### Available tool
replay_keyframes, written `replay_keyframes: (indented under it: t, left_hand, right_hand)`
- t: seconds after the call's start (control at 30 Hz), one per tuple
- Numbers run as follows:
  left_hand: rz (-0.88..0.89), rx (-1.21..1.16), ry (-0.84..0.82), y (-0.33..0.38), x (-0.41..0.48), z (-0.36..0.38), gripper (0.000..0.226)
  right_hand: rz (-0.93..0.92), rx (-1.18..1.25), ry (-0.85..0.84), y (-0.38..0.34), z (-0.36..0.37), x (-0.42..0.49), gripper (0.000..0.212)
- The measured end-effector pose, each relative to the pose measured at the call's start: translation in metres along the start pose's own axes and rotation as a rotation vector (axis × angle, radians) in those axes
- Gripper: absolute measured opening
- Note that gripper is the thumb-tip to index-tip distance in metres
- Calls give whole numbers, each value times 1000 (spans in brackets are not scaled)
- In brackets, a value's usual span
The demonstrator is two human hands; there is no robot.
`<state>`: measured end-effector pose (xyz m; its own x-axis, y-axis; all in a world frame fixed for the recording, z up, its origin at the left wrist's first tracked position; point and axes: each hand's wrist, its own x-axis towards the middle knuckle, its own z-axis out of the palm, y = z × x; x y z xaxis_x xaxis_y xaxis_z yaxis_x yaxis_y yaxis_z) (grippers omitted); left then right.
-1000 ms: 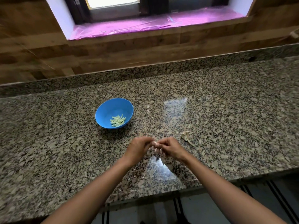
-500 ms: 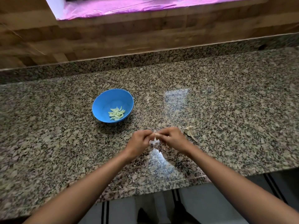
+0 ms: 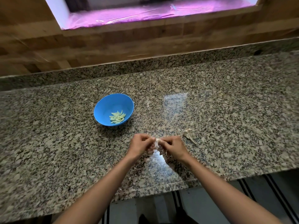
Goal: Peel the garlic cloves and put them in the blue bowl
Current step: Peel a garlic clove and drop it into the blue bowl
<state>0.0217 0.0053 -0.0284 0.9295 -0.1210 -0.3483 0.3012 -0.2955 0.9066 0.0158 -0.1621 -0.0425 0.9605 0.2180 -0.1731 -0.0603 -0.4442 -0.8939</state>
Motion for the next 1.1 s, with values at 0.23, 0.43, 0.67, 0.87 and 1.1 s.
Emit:
replay_keyframes:
  t: [0.23, 0.43, 0.67, 0.87, 1.1]
  left_hand:
    - [148, 96, 37, 0, -7, 4, 7]
    - [178, 4, 20, 2, -11, 8, 12]
    - [148, 66, 97, -1, -10, 10, 6]
    - [236, 262, 140, -7, -12, 11, 11]
    - [449, 432, 265, -20, -13, 10, 17]
  right_hand:
    - [67, 172, -54, -4, -8, -4, 23]
    - [73, 67, -125, -10, -14, -2, 26]
    - [83, -7, -157, -9, -14, -4, 21]
    - [160, 221, -226, -3, -10, -9, 22]
    - [149, 425, -297, -10, -16, -8, 16]
